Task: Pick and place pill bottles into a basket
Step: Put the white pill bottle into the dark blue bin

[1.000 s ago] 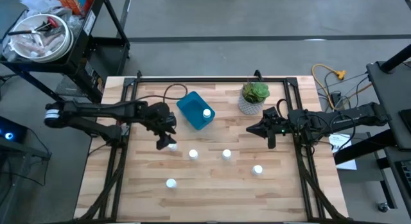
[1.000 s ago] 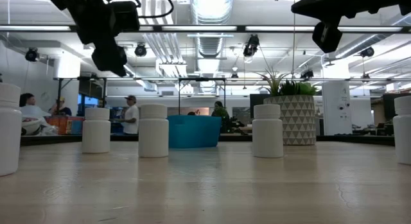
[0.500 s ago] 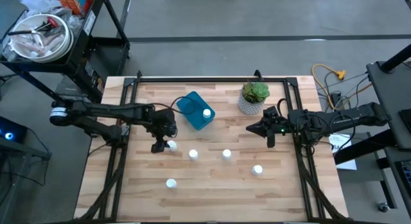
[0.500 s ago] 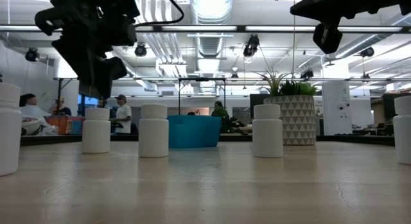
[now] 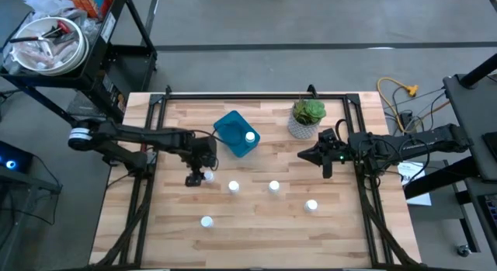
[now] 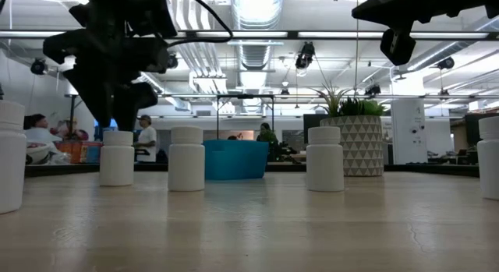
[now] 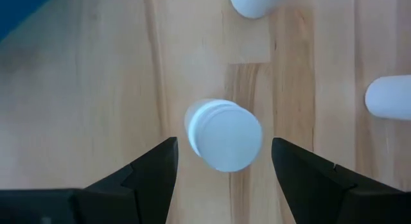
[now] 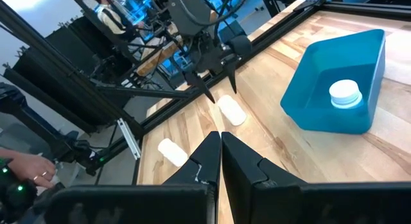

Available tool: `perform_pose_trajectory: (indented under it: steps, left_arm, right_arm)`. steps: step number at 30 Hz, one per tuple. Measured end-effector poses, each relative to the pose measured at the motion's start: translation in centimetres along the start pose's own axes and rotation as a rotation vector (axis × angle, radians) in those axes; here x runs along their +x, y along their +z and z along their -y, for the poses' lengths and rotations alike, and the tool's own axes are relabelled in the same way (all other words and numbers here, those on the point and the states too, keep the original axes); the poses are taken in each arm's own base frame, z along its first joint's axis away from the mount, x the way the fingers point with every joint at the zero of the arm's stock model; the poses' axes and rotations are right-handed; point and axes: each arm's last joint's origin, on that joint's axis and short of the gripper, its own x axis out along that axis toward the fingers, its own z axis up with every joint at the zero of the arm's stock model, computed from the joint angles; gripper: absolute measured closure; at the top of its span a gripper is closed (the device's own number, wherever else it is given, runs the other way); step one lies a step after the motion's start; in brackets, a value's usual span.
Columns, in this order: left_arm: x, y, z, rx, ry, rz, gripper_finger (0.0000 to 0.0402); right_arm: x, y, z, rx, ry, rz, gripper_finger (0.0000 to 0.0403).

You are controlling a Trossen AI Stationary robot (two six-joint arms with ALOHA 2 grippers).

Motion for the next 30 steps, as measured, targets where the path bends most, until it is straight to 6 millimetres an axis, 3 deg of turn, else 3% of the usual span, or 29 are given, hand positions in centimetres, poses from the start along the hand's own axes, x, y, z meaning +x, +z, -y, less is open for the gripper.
perform_pose_trajectory:
  steps: [11,30]
  left_arm:
    - [0.5,0.4,0.9,0.044,0.001,0.017,0.0167]
    - [1.9,0.7,0.6,0.037,0.018,-0.03,0.0167]
  right_arm:
    - [0.0,0.0,0.1,-0.006,-0.021,0.008,0.0394]
    - [0.0,0.0,0.2,-0.003,-0.029,0.006,0.0394]
